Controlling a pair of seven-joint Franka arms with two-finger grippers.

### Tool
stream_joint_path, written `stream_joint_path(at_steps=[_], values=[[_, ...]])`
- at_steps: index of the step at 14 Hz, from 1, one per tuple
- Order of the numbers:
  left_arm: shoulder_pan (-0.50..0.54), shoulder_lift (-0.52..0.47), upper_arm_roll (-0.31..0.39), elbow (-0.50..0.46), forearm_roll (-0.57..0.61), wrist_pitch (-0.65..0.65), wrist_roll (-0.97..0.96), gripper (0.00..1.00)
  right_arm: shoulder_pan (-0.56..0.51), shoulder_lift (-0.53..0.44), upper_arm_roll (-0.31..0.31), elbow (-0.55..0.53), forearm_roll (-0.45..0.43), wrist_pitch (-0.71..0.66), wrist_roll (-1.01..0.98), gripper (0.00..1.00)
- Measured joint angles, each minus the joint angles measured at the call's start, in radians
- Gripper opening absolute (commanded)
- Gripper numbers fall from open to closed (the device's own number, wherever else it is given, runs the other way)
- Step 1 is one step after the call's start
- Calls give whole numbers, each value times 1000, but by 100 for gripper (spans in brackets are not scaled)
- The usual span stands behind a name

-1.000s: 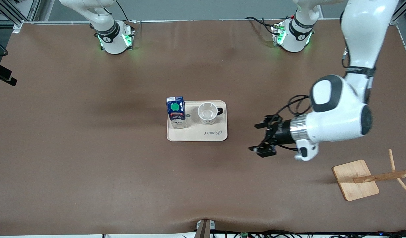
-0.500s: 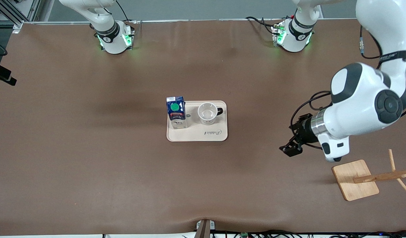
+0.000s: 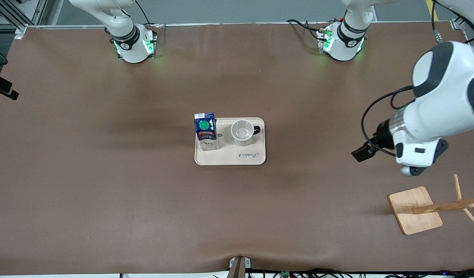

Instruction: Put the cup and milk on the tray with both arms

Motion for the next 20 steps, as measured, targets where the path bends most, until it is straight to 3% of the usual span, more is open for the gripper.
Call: stream_joint_path(at_steps=[3,8,20], values=[[43,-49,3,1,12,-20,156,100,0,0,0,0,1,0,0,100],[58,-120,4,2,132,-43,304,100,0,0,3,0,4,-1,0,100],[80,-231,19,-1,120,-133,478,100,0,0,13,0,8,-10,-1,100]])
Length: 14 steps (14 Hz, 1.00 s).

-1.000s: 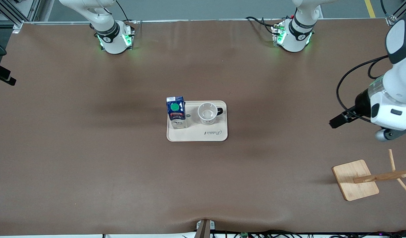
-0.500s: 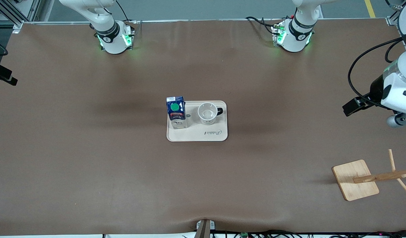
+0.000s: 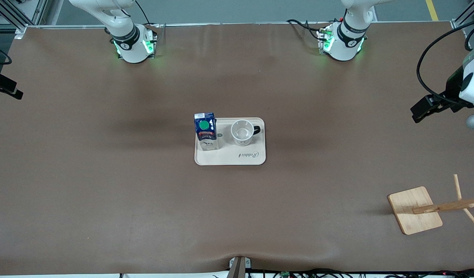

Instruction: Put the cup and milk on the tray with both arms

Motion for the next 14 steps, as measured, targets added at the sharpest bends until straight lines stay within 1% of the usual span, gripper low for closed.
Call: stream_joint_path(at_steps=[2,5,7,8,9,10,14], values=[[-19,-20,54,-18,-50,-12,29,100,0,0,-4,0,0,0,0,100],[-112,-73,206,-82,-125,-6,96,100,-1,0,-8,0,0,0,0,100],[-209,-124,319,-138,-133,13,144,100,-1,0,-8,0,0,0,0,100],[-245,-152,364,-169,-133,29,185,100,-1,0,-8,0,0,0,0,100],[-262,-179,391,-199,-135,42,215,100,-1,0,-8,0,0,0,0,100],[-268,-201,402,-223,-138,50,233,100,-1,0,-9,0,0,0,0,100],[-285,-231,408,-264,-138,46,247,100,-1,0,-9,0,0,0,0,100]])
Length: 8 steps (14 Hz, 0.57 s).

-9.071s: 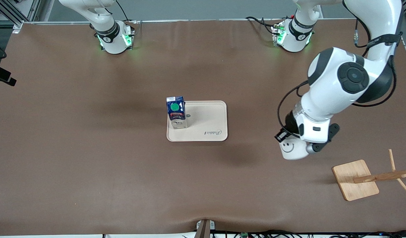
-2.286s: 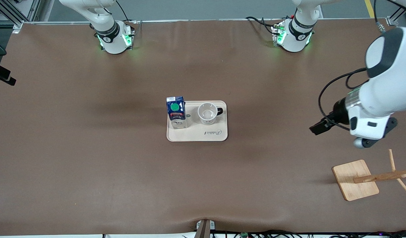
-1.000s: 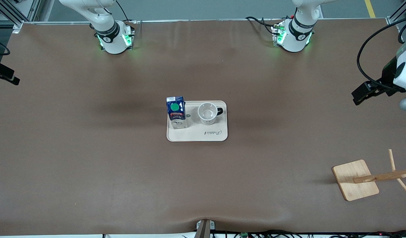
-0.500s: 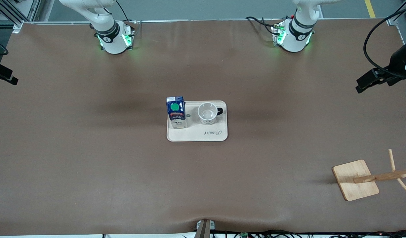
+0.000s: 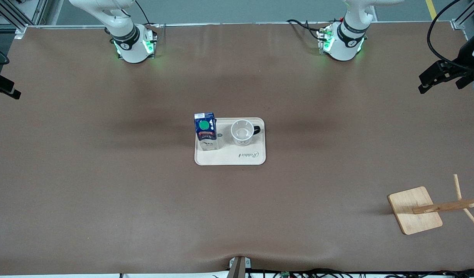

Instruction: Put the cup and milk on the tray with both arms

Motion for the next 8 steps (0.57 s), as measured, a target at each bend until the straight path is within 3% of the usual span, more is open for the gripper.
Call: stream_joint_path(at_steps=[8], values=[[-7,-1,-13,-9,0,-6,50,100,3,0,16,0,1,0,-3,100]])
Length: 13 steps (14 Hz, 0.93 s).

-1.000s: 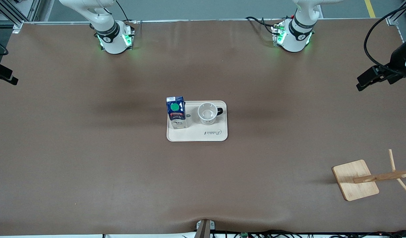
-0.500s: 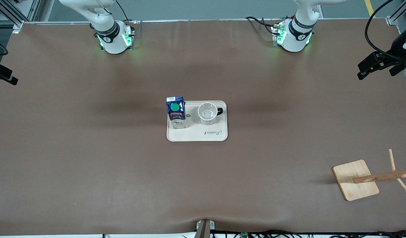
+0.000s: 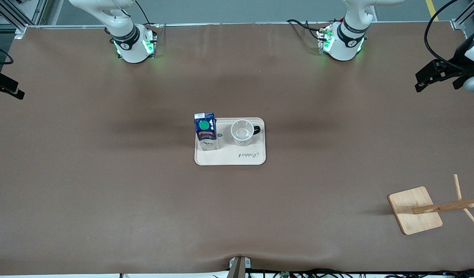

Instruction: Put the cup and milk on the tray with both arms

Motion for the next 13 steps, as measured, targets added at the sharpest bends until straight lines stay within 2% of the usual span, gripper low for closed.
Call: stream_joint_path(at_steps=[13], values=[[2,8,-6,15,0,1,-1,100,44,0,3,0,0,10,-5,100]])
